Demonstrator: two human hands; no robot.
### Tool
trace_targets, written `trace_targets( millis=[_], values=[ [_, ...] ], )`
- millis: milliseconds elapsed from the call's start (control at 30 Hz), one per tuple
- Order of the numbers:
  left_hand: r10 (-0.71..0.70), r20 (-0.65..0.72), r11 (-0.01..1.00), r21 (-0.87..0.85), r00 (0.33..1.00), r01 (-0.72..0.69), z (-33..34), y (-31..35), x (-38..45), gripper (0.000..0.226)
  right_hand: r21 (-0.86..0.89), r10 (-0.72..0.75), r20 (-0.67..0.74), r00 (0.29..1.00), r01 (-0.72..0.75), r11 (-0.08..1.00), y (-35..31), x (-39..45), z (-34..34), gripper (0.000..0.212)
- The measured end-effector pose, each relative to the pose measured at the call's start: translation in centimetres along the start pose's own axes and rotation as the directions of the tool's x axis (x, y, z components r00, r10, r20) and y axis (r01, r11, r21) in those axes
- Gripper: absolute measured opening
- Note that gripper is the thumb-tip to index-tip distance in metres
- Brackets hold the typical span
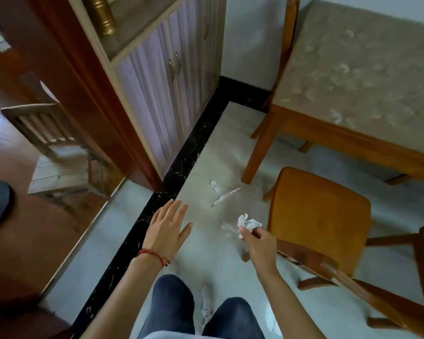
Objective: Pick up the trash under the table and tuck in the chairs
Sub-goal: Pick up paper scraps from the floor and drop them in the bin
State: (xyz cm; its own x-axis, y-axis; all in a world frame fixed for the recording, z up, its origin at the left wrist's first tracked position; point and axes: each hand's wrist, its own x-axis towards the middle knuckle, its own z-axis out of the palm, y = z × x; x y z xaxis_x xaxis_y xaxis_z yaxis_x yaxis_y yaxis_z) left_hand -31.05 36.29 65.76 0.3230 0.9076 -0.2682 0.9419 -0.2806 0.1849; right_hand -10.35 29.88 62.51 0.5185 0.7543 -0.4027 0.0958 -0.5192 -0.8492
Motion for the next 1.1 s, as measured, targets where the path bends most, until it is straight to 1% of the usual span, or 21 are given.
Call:
trace_targets(
  millis=[67,133,167,233,333,467,533,633,700,800,867,933,1000,1100],
  values=[
    [0.047,0.027,0.999,0.004,0.999,-0.047,-0.4,0.0,2.4,0.072,0.024,0.016,-0.047,0.999,-0.015,1.000,-0.3,1.1,0.0,0.014],
    [0.096,0.019,0.995,0.006,0.995,-0.096,-0.8,0.0,5.0,0.071,0.036,0.038,-0.099,0.994,-0.035,0.999,-0.4,2.3,0.2,0.010],
    [0.129,0.012,0.992,-0.013,0.992,-0.129,-0.9,0.1,6.3,0.069,0.035,0.042,-0.125,0.991,-0.038,0.999,-0.6,2.9,0.4,0.012],
    [0.218,0.027,0.974,-0.073,0.976,-0.216,-0.8,0.2,8.8,0.070,0.047,0.074,-0.179,0.981,-0.066,0.997,-0.8,4.2,0.8,0.025],
    [0.310,0.027,0.945,-0.114,0.950,-0.305,-1.4,0.2,12.8,0.073,0.115,0.164,-0.240,0.957,-0.140,0.983,-1.5,5.6,1.7,0.028],
    [0.457,0.044,0.889,0.016,0.889,-0.458,-2.3,0.1,18.2,0.053,0.182,0.224,-0.324,0.919,-0.171,0.968,-2.3,7.6,3.7,0.037],
    [0.525,0.049,0.848,0.052,0.850,-0.527,-2.4,0.1,20.5,0.051,0.189,0.271,-0.352,0.896,-0.216,0.958,-2.5,8.6,4.8,0.040],
    [0.594,0.042,0.799,0.086,0.804,-0.595,-1.8,0.1,23.0,0.050,0.208,0.329,-0.380,0.864,-0.267,0.941,-2.4,10.0,5.9,0.043],
    [0.610,0.036,0.789,0.072,0.792,-0.610,-0.9,0.2,24.7,0.049,0.208,0.359,-0.378,0.853,-0.300,0.931,-1.9,11.1,6.4,0.043],
    [0.609,0.007,0.792,0.059,0.793,-0.608,0.6,0.2,26.3,0.051,0.187,0.352,-0.383,0.854,-0.301,0.935,-1.3,12.5,6.5,0.039],
    [0.589,0.037,0.807,0.039,0.808,-0.590,2.0,0.4,27.4,0.063,0.184,0.352,-0.378,0.856,-0.303,0.935,-0.4,13.9,6.2,0.037],
    [0.565,0.044,0.824,0.023,0.824,-0.566,3.6,0.7,28.6,0.068,0.186,0.353,-0.372,0.858,-0.304,0.934,0.7,15.4,5.8,0.037],
    [0.550,0.056,0.834,0.004,0.833,-0.551,5.3,1.0,29.7,0.068,0.176,0.344,-0.384,0.857,-0.297,0.938,2.5,17.0,5.6,0.038],
    [0.523,0.060,0.852,-0.025,0.850,-0.522,8.4,1.3,31.4,0.059,0.195,0.348,-0.397,0.849,-0.292,0.936,5.9,19.6,5.8,0.039]
  ],
)
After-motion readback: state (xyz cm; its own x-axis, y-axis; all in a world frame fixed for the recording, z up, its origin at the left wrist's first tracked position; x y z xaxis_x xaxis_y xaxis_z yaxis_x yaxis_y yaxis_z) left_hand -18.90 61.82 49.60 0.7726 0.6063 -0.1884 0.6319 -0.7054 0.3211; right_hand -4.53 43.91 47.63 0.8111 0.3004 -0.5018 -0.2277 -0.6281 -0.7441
